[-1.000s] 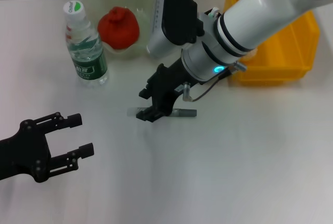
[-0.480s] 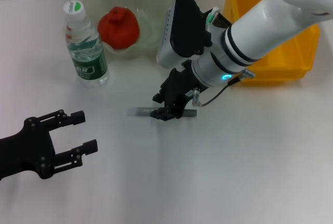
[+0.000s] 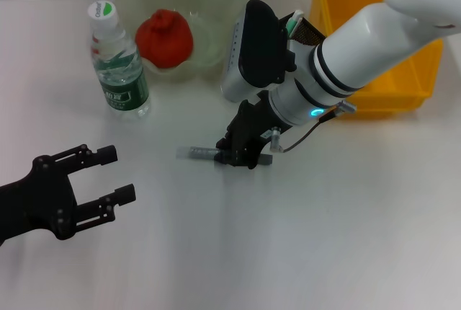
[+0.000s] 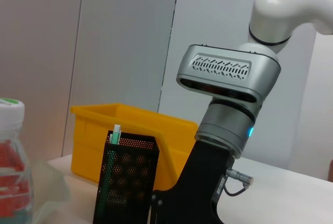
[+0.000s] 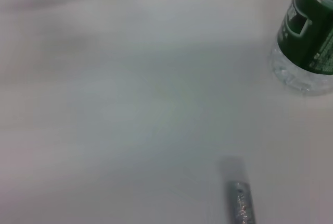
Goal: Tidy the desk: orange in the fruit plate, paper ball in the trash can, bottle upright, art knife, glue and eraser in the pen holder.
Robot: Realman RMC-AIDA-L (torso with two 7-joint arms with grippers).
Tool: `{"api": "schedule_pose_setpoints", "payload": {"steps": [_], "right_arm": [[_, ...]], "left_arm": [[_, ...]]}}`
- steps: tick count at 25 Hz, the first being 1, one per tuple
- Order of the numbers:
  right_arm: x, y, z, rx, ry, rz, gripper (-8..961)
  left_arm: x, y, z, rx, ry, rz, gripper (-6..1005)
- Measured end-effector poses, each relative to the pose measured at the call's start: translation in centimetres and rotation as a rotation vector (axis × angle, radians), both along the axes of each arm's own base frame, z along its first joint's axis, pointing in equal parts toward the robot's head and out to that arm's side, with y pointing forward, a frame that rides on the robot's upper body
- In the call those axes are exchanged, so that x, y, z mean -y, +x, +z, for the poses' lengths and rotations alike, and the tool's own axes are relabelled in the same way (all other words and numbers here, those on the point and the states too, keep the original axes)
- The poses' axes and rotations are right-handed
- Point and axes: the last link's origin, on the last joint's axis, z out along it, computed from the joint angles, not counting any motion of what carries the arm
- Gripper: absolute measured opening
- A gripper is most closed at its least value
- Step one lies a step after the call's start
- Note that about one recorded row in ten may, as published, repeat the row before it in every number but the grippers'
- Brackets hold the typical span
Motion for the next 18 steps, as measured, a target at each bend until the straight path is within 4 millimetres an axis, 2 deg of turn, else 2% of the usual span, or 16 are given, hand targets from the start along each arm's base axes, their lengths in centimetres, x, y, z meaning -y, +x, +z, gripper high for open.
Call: {"api": "schedule_pose_setpoints", "payload": {"steps": [6, 13, 14, 16, 18], "right_arm": [[0.1, -0.3, 0.3, -0.029, -0.004, -0.014, 133], [0.3, -1.2, 2.3, -0.172, -0.013, -0.073, 123], [0.1, -1.0, 3.8, -0.257, 0.001, -0.108, 122], [0.0, -0.9, 4.4, -0.288, 0.01, -0.119, 121], [0.1, -0.2, 6.5, -0.437, 0.026, -0.18, 120]], "left_arm": [[0.0, 0.0, 0.1, 0.004, -0.004, 0.005, 709], [0.0, 0.0, 0.2, 0.005, -0.006, 0.002, 709], [0.0, 0.1, 0.2, 0.007, -0.006, -0.001, 709], [0.1, 0.1, 0.1, 0.009, -0.007, -0.003, 709], [0.1, 0.2, 0.1, 0.011, -0.008, -0.007, 709]]}}
